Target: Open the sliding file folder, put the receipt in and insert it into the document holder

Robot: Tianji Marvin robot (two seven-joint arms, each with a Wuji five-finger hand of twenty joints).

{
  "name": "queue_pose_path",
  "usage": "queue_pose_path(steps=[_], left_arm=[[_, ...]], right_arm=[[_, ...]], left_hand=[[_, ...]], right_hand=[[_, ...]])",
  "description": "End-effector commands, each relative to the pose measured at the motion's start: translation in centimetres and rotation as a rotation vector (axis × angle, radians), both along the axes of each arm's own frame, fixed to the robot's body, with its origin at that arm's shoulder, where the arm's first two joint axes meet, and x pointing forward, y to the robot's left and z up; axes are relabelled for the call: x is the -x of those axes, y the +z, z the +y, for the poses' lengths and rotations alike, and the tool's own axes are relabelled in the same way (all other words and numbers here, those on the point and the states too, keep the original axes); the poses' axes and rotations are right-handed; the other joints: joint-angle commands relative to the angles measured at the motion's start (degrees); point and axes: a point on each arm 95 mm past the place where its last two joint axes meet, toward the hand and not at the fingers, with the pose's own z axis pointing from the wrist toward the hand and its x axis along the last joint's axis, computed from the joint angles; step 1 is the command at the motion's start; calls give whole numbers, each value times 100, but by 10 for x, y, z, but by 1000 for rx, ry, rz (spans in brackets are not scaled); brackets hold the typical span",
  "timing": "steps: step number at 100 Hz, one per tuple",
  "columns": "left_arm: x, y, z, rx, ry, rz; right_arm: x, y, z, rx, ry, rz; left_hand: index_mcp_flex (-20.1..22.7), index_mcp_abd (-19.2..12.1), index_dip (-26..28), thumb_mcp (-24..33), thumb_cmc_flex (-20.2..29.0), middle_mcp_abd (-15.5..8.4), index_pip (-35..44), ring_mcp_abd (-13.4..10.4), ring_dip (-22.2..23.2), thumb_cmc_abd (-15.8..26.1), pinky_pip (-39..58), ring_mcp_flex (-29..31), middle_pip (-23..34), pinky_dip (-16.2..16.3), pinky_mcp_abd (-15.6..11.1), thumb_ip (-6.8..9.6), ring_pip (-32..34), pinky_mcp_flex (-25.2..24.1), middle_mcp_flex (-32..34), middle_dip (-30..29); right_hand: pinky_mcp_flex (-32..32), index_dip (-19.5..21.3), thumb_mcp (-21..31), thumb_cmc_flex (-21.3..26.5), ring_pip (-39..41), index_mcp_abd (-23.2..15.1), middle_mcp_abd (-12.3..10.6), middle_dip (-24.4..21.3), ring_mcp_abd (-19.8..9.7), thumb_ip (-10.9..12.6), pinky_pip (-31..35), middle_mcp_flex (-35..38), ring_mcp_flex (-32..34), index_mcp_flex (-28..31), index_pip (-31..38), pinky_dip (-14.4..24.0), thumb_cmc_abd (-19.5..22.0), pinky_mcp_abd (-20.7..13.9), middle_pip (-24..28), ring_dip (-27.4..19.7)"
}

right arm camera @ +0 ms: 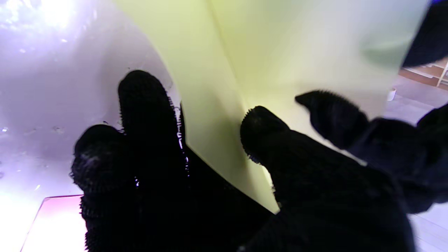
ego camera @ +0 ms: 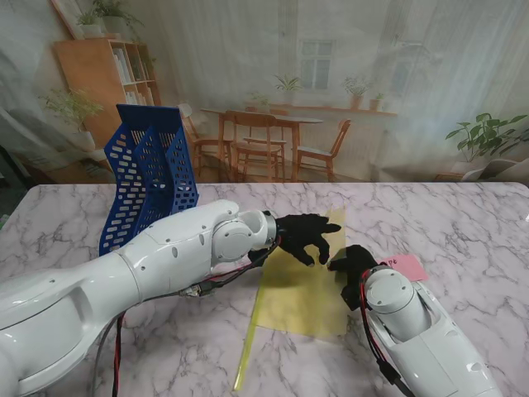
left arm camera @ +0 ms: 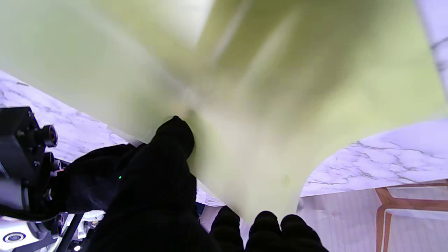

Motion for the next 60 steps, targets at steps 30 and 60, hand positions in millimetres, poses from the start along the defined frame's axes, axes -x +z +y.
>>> queue_pose_path(steps=[30,60], left_arm=[[-4,0,32,-50,16,8],[-3,-8,16,-22,10,3]], right_arm=[[0,3,0,-4,2,3],[-1,3,1,-8,5,6]], left_hand=[[-621,-198,-944,1722,-432,-23,-1989,-96,-48,378,-240,-136,-66,-135,-60,495,-160,-22,-256,-91],[-279,-195,88,292,-163,44,-1025,-107,362,317,-221,-94,38,-109,91,-71,-67,-45,-208,353]], right_hand=[[-7,79,232,254,-60,-385,91,39,183,118,137,-39,157,-55,51,29,209,142,267,-46],[-10,79,220,257,-76,-403,80,41,192,118,135,-46,155,-66,50,37,227,140,275,-46]])
